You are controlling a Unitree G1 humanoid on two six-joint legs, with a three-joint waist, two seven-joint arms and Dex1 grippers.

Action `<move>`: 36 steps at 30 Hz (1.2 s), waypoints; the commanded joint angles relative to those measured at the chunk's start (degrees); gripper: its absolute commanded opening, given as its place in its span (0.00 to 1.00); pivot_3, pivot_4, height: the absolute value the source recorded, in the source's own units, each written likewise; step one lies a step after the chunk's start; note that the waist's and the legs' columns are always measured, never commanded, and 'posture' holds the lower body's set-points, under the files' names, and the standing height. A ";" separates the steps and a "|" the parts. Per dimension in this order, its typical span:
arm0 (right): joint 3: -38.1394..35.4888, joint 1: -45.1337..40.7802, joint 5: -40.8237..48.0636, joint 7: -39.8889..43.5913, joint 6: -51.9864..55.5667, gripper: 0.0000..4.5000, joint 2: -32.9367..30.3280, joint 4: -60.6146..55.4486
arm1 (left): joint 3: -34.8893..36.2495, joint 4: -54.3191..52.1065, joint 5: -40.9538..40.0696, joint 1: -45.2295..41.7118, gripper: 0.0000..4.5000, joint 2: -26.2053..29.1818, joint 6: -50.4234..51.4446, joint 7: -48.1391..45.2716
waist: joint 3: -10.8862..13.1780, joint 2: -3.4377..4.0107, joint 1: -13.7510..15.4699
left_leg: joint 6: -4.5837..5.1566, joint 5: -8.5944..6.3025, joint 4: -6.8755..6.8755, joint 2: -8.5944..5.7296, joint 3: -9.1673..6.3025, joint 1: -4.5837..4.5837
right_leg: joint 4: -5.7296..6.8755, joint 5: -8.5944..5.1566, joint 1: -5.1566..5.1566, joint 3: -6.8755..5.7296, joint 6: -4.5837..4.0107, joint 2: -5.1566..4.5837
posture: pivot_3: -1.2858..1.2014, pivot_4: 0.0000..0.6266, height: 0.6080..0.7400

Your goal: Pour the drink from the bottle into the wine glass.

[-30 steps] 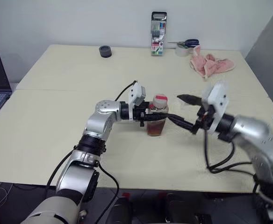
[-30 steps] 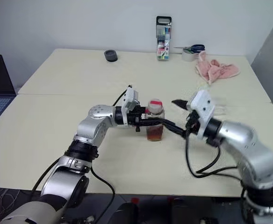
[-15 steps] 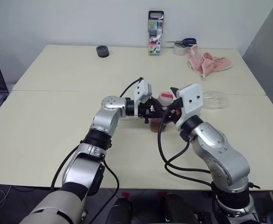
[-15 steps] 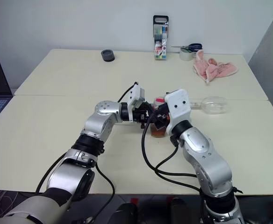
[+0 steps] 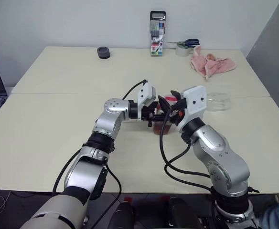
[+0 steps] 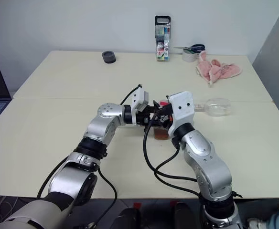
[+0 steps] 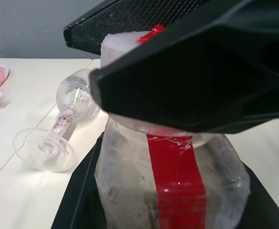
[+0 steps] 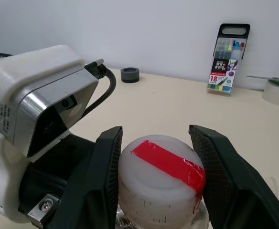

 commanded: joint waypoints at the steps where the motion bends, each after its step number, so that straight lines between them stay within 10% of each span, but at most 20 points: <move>1: -0.42 -0.25 0.54 2.32 -1.41 0.42 -1.15 -2.30 | 0.95 -1.19 -0.79 -1.51 0.40 0.34 -0.13 -0.42 | 0.00 0.00 -0.07 | 0.00 0.00 0.01 0.00 0.00 0.00 | 0.02 0.00 0.00 0.00 0.00 0.00 | 0.52 0.24 1.00; 8: -6.22 -11.30 14.07 43.88 -12.62 0.42 -25.70 16.38 | 0.47 -1.72 -2.38 -2.38 0.39 2.48 1.25 -8.19 | 0.01 -0.01 -0.24 | 0.24 -0.11 0.06 -0.07 0.04 0.03 | -0.02 0.01 0.08 -0.03 0.02 -0.03 | 0.52 0.24 1.00; 12: -7.25 -15.91 18.99 51.82 -10.68 0.42 -30.46 22.95 | 0.48 -3.40 -3.00 -2.07 0.39 2.32 1.90 -9.25 | 0.01 -0.01 -0.37 | 0.25 -0.11 0.02 0.00 0.03 0.04 | -0.02 0.01 0.06 -0.05 0.00 0.02 | 0.52 0.24 1.00; 19: -13.55 -12.15 19.63 39.18 -6.57 0.88 -29.60 13.33 | 2.48 -0.59 -1.35 -2.55 0.38 0.05 -0.02 -0.77 | 0.01 -0.01 -0.19 | 0.20 -0.08 0.19 -0.08 0.01 -0.08 | 0.07 0.01 0.01 -0.01 0.00 -0.12 | 0.52 0.24 1.00; 28: -7.92 -1.45 8.17 8.54 0.99 0.89 -15.47 -6.05 | 2.16 4.98 1.94 -4.41 0.38 -2.31 -6.02 4.34 | 0.01 -0.01 0.00 | 0.04 0.01 0.24 -0.09 0.02 -0.12 | 0.27 0.01 -0.09 0.03 0.00 -0.10 | 0.52 0.24 1.00; 36: 0.39 0.65 -0.53 -0.90 0.11 0.89 -6.46 -4.81 | 2.32 7.29 2.57 -5.67 0.38 -3.40 -8.02 4.92 | 0.00 0.00 -0.28 | 0.03 0.02 0.34 -0.09 0.00 -0.11 | 0.38 0.01 -0.10 0.02 0.00 -0.06 | 0.52 0.24 1.00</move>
